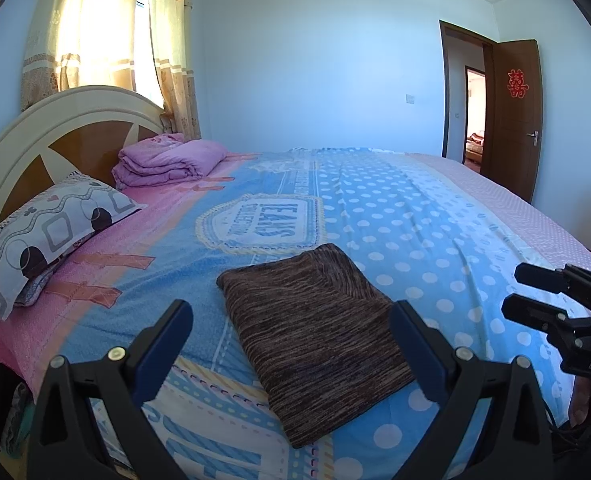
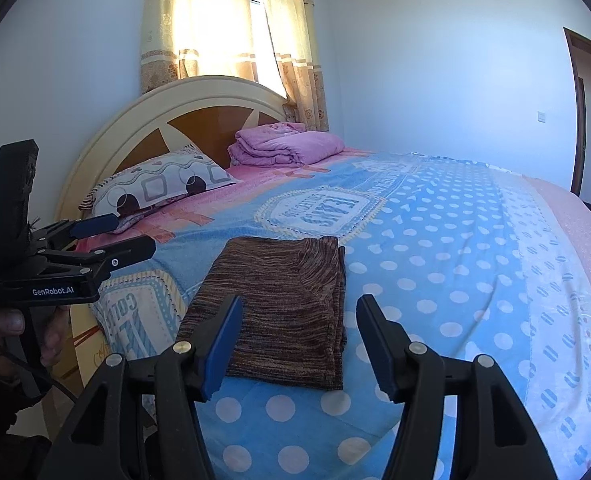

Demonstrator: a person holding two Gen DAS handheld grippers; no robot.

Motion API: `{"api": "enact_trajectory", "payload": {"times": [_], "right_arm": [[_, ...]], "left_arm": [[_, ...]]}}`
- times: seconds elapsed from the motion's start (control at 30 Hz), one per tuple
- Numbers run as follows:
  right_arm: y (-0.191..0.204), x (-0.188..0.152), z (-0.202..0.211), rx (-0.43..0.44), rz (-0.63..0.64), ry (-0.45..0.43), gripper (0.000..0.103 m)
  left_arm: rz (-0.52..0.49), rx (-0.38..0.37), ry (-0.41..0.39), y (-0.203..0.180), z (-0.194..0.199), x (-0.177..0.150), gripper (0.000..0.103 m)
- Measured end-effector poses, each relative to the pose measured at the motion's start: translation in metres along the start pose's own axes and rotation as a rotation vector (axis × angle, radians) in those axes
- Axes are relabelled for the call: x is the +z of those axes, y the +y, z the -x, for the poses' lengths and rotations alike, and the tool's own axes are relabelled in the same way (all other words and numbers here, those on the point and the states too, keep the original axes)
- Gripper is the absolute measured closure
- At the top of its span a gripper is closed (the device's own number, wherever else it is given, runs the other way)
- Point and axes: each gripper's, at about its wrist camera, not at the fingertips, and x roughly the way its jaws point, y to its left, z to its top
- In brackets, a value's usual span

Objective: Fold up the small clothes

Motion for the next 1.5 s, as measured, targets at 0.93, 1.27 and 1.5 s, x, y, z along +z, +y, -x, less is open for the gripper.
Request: {"api": "enact_trajectory", "payload": {"times": [0.93, 1.27, 1.5], "right_arm": [[0.0083, -0.0043, -0.0013, 0.014, 0.026, 0.014, 0.041], [0.0082, -0.0049, -0.0009, 0.014, 0.025, 0.012, 0.041], [0.0095, -0.0017, 0.0078, 0.011, 0.021, -0.034, 0.041]], "left_arm": [[-0.001, 0.002, 0.02, -0.0021, -0.0043, -0.0029, 0.002], [-0.001, -0.006, 0.021, -0.0023, -0.0052, -0.0032, 0.002], [0.012, -0.005, 0.01, 0.0024, -0.0023, -0.001, 0.0]]}}
